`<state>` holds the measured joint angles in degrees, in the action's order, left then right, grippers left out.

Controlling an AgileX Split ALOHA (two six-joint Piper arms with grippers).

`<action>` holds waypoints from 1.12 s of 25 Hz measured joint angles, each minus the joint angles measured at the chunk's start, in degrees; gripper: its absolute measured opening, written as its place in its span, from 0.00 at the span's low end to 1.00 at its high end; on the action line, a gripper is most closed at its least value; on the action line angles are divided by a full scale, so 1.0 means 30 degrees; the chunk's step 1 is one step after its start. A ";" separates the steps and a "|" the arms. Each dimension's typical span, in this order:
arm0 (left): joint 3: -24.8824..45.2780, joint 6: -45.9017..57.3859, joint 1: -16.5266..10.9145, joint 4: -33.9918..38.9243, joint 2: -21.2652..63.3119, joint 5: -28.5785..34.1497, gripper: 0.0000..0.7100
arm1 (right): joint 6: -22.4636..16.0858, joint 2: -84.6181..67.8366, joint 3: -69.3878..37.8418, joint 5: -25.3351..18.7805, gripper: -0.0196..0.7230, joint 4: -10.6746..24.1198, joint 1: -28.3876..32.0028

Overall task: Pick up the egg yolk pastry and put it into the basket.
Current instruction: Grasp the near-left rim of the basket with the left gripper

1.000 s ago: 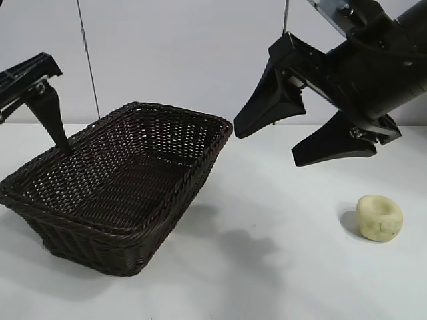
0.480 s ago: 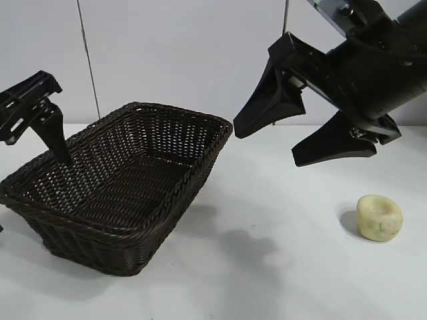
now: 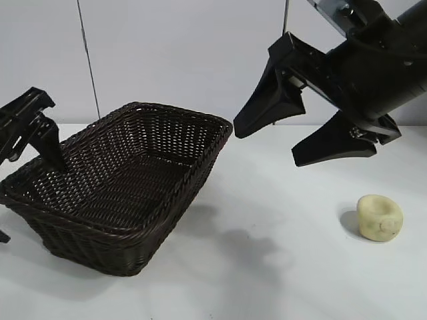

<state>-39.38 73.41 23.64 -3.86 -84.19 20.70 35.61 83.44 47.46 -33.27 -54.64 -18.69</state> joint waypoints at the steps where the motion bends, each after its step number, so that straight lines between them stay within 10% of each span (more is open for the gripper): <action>1: 0.0000 0.0000 0.0000 0.0148 0.0000 0.0020 0.89 | 0.0000 0.0000 0.0000 0.0000 0.87 0.0000 0.0000; 28: 0.0000 -0.0003 0.0000 -0.0039 -0.3389 -0.0829 0.84 | 0.0000 0.0000 0.0000 0.0546 0.87 -0.0024 0.0000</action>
<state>-39.38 73.40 23.64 -3.98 -94.36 18.21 35.61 83.44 47.46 -31.63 -54.71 -18.69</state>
